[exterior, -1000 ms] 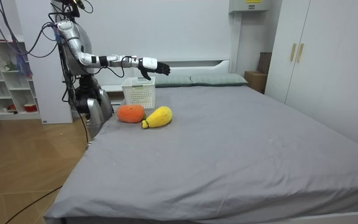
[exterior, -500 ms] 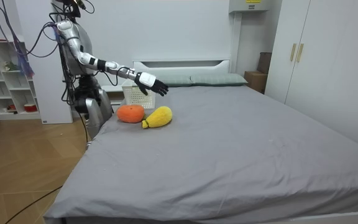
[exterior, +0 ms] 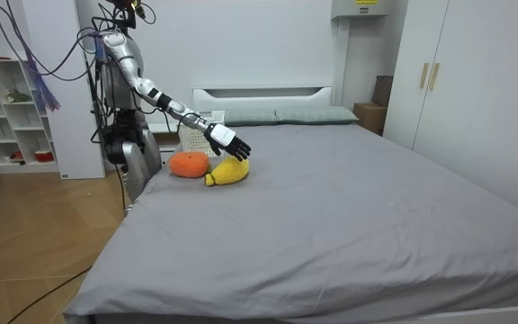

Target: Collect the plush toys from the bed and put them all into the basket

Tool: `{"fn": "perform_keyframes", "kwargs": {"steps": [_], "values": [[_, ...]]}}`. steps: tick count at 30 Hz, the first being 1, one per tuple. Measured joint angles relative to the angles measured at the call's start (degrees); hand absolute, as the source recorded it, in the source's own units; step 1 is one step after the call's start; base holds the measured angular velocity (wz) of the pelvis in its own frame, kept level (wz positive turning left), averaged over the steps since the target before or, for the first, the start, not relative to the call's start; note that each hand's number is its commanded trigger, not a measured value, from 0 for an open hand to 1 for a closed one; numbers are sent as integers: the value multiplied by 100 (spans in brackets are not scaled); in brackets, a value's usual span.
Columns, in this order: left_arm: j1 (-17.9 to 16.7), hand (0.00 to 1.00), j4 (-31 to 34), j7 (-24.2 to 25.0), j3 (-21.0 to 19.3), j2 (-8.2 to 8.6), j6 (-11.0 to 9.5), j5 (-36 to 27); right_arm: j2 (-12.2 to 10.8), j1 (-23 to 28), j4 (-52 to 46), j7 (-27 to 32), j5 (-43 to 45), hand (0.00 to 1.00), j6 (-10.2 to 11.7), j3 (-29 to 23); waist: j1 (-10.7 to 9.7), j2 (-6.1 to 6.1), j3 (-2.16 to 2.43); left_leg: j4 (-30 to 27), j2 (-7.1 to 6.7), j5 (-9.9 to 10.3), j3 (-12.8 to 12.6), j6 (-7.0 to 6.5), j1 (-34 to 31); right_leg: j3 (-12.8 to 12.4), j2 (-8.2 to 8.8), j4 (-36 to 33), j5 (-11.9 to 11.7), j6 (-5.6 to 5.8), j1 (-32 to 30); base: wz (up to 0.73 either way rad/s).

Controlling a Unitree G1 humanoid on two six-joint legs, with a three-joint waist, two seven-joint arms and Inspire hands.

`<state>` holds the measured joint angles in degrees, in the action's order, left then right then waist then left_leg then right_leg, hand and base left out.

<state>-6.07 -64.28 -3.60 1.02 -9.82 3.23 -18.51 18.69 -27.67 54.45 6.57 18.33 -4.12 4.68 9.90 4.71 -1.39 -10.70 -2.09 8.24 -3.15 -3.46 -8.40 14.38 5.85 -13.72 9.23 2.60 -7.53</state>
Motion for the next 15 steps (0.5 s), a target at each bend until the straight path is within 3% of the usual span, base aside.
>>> {"fn": "perform_keyframes", "kwargs": {"steps": [6,8,12,13,14,15], "values": [[50,0,-153,19,60,-1,-137,-215,6,-20,146,-16,35,0,143,82,13,45,-26,-13,0,-1,-24,0,-184,-1,12,-54,3,-4,-213,0],[184,0,-263,31,149,-9,-142,-226,10,-56,147,-16,31,0,159,87,18,86,-64,-64,11,-1,-55,0,-344,2,28,-188,16,-23,-415,-2],[281,0,-267,31,290,-12,-188,-221,9,-56,220,-23,18,1,161,106,69,76,-87,-108,19,-1,-119,0,-450,-5,67,-300,25,-36,-571,-5],[330,0,-267,31,376,-12,-193,-222,10,-58,270,-23,17,7,164,136,87,56,-101,-115,21,-1,-139,0,-463,1,84,-299,26,-37,-578,-3],[389,0,-264,31,444,-13,-200,-222,11,-70,318,-23,18,25,163,168,106,47,-107,-125,22,-1,-155,0,-516,-2,90,-325,29,-41,-641,0],[426,0,-265,30,481,-13,-201,-222,11,-87,325,-23,22,72,163,186,115,33,-118,-145,23,-1,-158,0,-559,-9,93,-343,31,-45,-688,-4]]}}
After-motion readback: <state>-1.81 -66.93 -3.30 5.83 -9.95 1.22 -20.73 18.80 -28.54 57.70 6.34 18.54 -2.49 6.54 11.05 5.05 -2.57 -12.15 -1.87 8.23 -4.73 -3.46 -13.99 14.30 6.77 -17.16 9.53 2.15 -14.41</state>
